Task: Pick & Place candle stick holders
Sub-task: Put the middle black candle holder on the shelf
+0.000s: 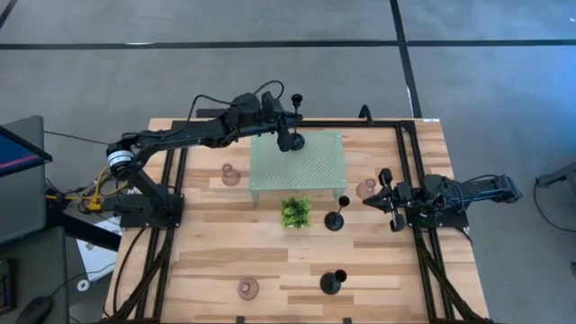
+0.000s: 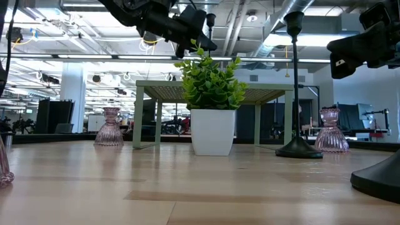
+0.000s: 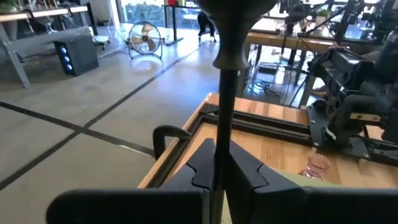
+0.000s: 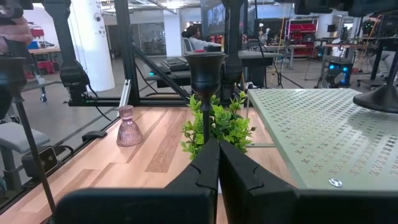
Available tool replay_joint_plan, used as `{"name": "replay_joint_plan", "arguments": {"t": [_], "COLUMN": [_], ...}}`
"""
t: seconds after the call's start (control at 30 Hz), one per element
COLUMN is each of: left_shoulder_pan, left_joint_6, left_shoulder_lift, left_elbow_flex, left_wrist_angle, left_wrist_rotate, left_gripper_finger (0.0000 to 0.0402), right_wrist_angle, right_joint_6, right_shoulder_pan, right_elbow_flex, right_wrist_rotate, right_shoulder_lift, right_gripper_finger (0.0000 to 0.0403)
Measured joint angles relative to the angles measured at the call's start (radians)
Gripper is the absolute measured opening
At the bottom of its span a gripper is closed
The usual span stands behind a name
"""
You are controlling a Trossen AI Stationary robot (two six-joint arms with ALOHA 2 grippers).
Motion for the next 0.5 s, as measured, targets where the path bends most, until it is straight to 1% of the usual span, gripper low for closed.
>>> {"name": "replay_joint_plan", "arguments": {"t": [0.37,0.5], "left_shoulder_pan": [0.000,0.000], "left_joint_6": [-0.002,-0.011], "left_shoulder_lift": [-0.001,-0.001], "left_elbow_flex": [-0.059,-0.059], "left_wrist_angle": [0.067,0.068], "left_wrist_rotate": [-0.018,-0.018], "left_gripper_finger": [0.0015,0.0026], "right_wrist_angle": [0.000,0.000], "right_joint_6": [0.000,0.000], "right_shoulder_pan": [0.000,0.000], "right_elbow_flex": [0.000,0.000], "right_wrist_rotate": [0.000,0.000], "right_shoulder_lift": [0.000,0.000], "right_gripper_finger": [0.0000,0.0000]}}
